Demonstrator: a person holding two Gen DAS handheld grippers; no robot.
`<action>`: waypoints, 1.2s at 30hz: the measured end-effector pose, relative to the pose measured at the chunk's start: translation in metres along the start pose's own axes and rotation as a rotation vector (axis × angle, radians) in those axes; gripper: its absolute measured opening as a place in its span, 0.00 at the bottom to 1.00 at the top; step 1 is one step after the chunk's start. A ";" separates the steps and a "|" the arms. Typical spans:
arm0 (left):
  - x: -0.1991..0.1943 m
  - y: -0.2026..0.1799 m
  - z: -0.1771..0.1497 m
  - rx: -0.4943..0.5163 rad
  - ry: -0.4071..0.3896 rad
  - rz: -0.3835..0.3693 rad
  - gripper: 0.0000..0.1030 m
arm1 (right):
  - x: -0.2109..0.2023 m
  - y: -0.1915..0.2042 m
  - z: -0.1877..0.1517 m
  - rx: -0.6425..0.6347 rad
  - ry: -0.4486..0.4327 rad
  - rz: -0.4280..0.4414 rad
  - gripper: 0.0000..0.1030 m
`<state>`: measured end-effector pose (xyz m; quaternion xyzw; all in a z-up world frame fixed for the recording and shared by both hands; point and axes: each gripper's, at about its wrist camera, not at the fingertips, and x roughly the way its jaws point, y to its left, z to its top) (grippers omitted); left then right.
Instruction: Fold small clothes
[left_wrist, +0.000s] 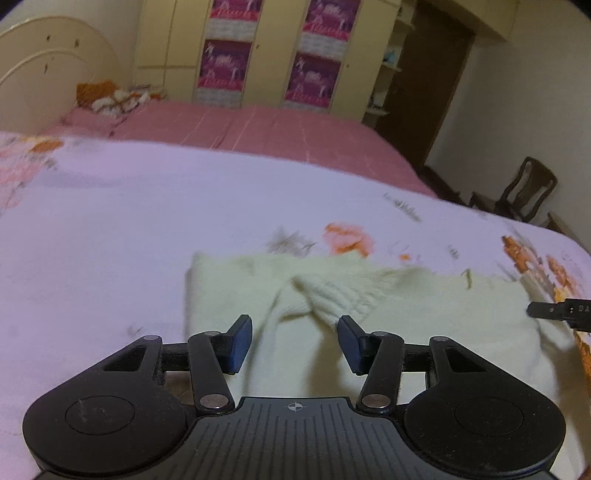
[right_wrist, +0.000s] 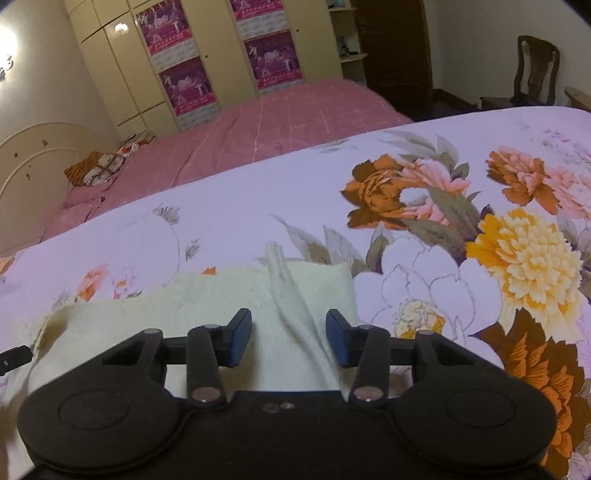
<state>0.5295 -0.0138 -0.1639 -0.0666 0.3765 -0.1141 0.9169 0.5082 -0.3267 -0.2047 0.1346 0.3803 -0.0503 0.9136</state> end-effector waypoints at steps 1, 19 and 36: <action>0.001 0.004 -0.001 -0.008 0.007 -0.004 0.50 | 0.001 0.001 -0.001 -0.007 0.003 -0.002 0.43; -0.002 0.016 -0.002 -0.085 0.023 -0.059 0.36 | 0.005 -0.002 -0.003 0.048 0.004 0.032 0.31; -0.011 0.020 -0.019 -0.156 -0.012 0.004 0.03 | 0.012 -0.007 -0.002 0.029 -0.041 -0.048 0.05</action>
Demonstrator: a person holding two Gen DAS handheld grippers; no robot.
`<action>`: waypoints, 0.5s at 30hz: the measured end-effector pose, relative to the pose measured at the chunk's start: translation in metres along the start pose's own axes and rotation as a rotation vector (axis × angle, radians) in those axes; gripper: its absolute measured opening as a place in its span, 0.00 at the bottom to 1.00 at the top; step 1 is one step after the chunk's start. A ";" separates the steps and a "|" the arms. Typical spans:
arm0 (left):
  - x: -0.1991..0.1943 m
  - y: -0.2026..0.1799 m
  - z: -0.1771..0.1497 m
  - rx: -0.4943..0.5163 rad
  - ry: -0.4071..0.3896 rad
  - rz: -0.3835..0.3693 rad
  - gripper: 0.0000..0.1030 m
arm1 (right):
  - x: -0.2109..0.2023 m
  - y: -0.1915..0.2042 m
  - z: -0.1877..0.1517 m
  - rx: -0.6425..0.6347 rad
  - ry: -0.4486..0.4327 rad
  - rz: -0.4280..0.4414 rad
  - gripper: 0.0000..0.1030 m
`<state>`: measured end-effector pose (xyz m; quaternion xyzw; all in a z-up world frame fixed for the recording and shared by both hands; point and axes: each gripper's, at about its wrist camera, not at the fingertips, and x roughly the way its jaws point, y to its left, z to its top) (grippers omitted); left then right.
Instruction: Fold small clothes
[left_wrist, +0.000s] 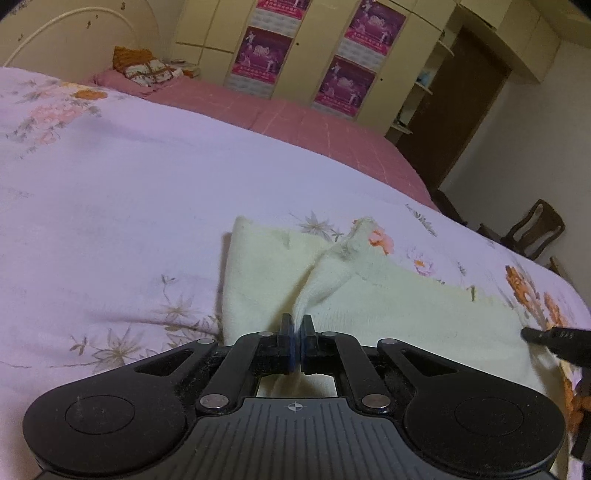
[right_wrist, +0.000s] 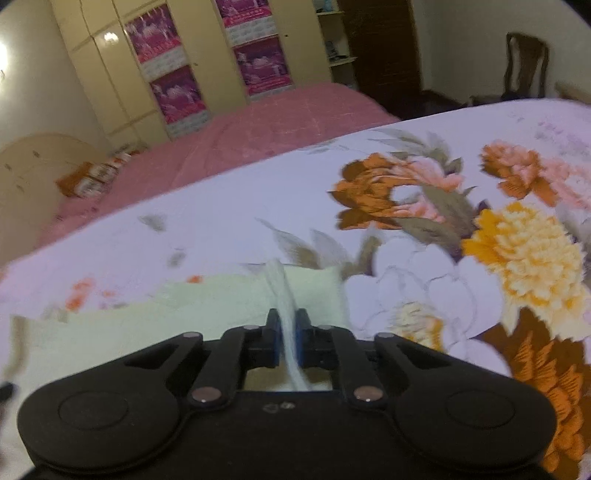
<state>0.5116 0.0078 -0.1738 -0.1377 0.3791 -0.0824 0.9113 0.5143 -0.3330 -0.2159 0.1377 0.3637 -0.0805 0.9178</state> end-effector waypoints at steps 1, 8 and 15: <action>-0.002 -0.001 0.000 0.016 -0.006 0.014 0.03 | 0.000 -0.002 0.001 0.008 -0.006 -0.012 0.08; -0.022 -0.035 0.014 0.122 -0.094 -0.011 0.03 | -0.028 0.003 0.008 -0.002 -0.071 0.023 0.20; 0.033 -0.065 0.022 0.100 0.020 -0.014 0.03 | -0.022 0.039 0.005 -0.083 -0.023 0.090 0.24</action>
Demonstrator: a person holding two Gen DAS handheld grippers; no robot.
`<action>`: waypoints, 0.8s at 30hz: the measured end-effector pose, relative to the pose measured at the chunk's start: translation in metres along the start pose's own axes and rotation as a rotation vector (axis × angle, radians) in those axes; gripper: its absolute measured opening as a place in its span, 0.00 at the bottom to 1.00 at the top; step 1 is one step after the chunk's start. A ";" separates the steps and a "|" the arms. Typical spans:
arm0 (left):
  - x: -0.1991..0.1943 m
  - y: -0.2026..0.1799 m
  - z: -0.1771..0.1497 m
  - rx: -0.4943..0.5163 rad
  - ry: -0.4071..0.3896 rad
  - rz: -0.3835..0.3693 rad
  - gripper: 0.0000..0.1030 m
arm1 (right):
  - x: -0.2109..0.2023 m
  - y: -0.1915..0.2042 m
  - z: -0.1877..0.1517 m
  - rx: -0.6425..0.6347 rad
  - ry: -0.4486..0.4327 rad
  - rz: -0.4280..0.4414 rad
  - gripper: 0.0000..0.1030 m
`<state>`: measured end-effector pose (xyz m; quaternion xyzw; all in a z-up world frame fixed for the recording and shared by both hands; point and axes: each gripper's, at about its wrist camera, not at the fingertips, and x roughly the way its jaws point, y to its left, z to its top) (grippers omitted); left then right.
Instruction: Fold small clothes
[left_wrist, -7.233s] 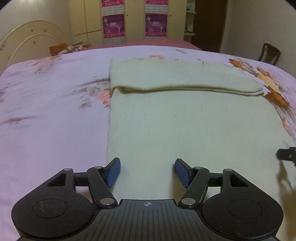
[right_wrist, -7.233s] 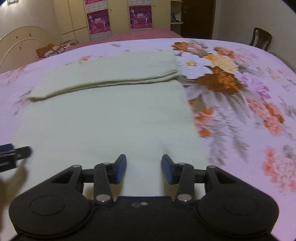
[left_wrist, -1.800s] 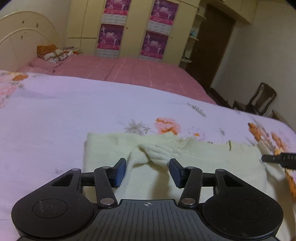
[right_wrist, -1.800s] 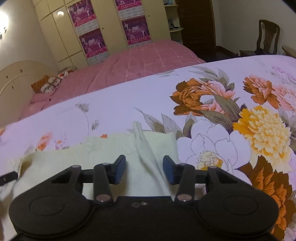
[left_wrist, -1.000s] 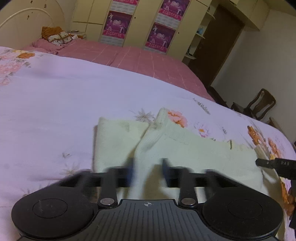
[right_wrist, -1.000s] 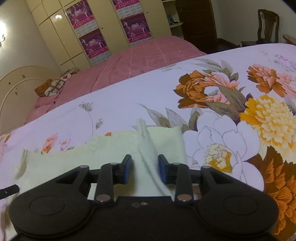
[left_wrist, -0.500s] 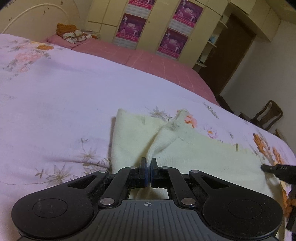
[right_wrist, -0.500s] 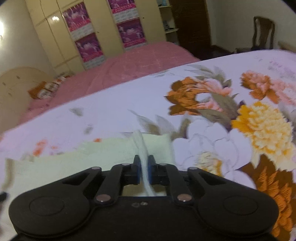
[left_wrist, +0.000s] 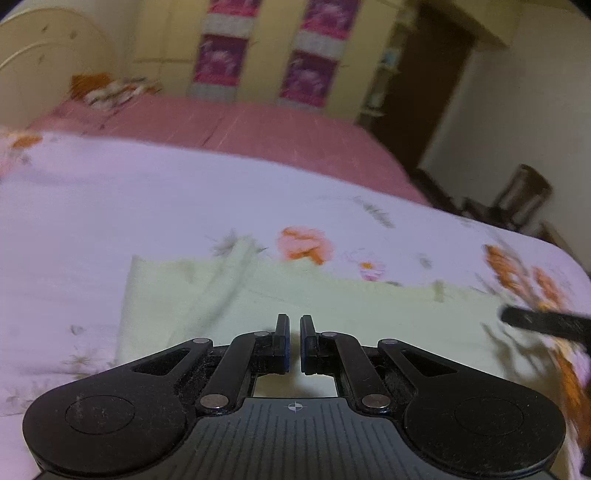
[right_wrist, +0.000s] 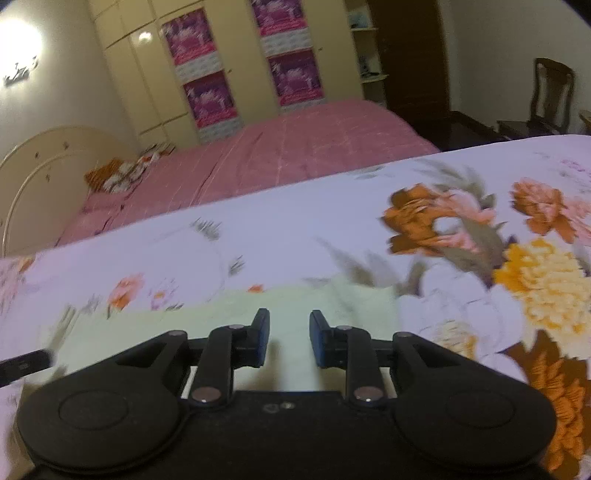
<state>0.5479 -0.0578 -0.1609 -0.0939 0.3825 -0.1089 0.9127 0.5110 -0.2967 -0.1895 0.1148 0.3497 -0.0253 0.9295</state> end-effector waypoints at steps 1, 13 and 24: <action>0.009 0.008 0.000 -0.060 0.007 0.016 0.03 | 0.004 0.004 -0.001 -0.015 0.009 -0.004 0.24; -0.006 0.021 -0.006 -0.085 -0.018 0.041 0.03 | 0.009 -0.016 -0.010 0.006 0.016 -0.127 0.34; -0.050 -0.032 -0.060 0.120 -0.001 -0.015 0.35 | -0.034 0.056 -0.052 -0.155 0.034 0.045 0.35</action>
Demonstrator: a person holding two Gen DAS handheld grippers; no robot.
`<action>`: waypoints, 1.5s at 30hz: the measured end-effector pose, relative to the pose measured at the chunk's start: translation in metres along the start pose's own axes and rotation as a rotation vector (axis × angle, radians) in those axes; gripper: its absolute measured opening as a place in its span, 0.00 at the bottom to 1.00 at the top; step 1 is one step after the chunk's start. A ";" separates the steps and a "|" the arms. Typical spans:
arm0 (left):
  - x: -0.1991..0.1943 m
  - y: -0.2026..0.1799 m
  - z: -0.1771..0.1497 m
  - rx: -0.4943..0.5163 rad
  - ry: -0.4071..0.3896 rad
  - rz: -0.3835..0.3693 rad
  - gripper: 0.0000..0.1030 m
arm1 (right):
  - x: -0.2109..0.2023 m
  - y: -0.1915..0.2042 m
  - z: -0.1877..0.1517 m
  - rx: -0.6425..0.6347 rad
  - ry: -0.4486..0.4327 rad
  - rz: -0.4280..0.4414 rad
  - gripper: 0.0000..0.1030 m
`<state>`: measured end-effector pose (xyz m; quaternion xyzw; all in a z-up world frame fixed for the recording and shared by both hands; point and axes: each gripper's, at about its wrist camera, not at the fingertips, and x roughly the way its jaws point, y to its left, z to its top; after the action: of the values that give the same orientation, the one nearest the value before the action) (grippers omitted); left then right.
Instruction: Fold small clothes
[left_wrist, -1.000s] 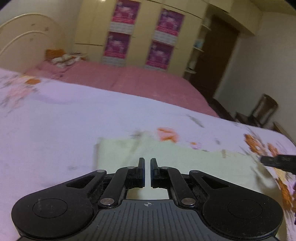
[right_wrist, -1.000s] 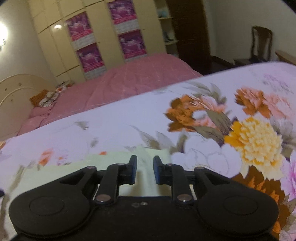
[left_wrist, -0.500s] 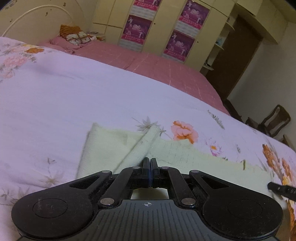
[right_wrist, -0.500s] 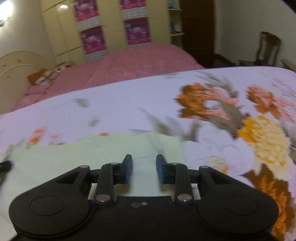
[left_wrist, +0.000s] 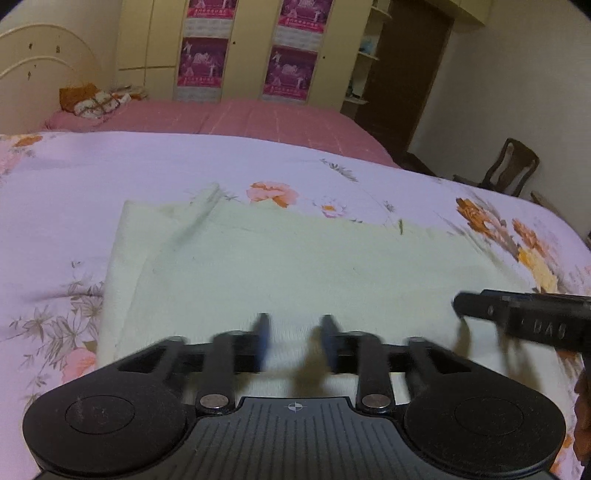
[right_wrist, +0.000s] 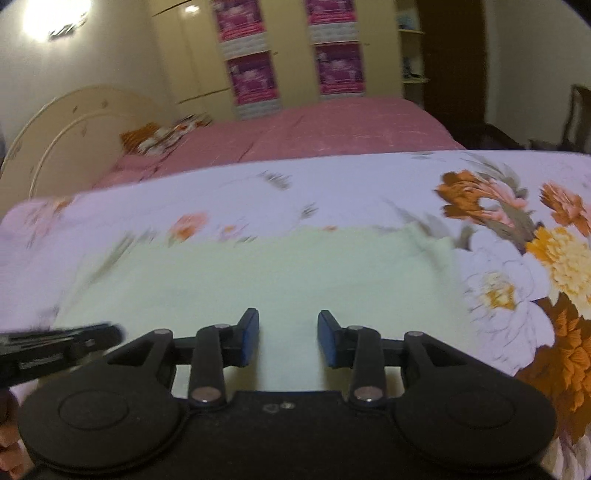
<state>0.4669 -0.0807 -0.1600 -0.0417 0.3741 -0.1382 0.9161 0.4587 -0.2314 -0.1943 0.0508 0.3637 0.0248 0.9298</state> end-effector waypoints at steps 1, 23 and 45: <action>-0.001 0.000 -0.001 0.011 0.000 0.010 0.36 | -0.001 0.005 -0.004 -0.028 0.003 -0.010 0.35; -0.057 -0.027 -0.033 0.041 0.039 0.056 0.54 | -0.056 -0.006 -0.062 -0.050 0.084 -0.059 0.40; -0.078 -0.019 -0.070 0.001 0.064 0.129 0.55 | -0.088 -0.049 -0.093 -0.008 0.088 -0.145 0.45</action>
<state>0.3604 -0.0752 -0.1540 -0.0129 0.4051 -0.0805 0.9106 0.3315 -0.2801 -0.2078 0.0196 0.4070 -0.0391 0.9124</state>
